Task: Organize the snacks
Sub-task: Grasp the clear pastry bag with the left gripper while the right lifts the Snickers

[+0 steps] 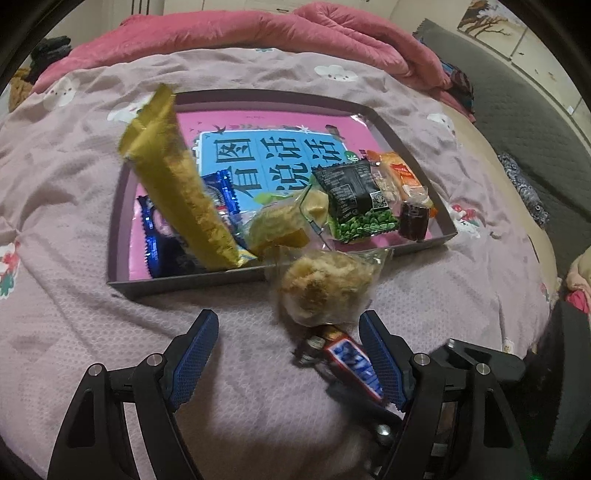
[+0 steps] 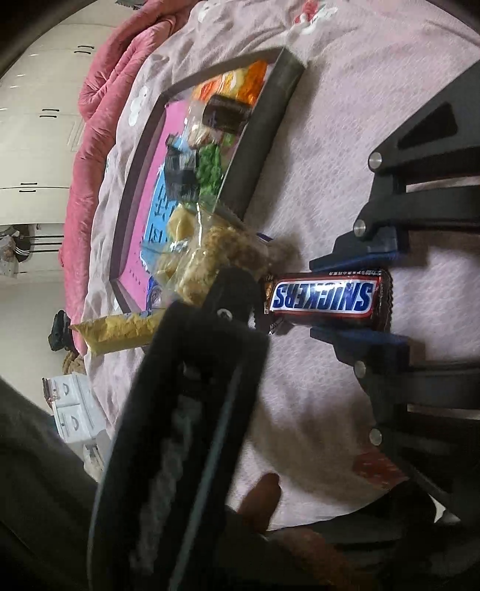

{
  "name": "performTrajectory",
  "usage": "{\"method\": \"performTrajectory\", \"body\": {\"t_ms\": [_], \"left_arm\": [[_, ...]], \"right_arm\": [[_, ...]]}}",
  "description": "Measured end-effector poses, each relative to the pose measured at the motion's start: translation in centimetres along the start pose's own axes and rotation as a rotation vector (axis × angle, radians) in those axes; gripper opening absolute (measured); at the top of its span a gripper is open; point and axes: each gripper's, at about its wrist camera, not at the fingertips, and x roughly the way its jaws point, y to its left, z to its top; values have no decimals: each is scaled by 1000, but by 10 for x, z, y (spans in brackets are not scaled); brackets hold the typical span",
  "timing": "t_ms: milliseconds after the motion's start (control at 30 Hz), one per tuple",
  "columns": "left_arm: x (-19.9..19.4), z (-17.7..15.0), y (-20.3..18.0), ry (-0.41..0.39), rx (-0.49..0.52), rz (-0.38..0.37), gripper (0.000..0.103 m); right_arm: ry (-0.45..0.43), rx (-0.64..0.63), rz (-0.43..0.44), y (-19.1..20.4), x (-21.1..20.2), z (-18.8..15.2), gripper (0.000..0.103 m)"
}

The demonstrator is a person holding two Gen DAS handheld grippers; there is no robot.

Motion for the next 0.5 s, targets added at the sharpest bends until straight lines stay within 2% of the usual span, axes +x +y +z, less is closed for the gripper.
{"method": "performTrajectory", "body": {"t_ms": [167,300,500], "left_arm": [[18,2,-12,30,-13,-17,80],[29,3,-24,51,6,-24,80],[36,11,-30,30,-14,-33,80]], "right_arm": [[7,57,-3,-15,-5,-4,28],[6,54,0,-13,-7,-6,28],[3,61,9,-15,-7,-4,28]]}}
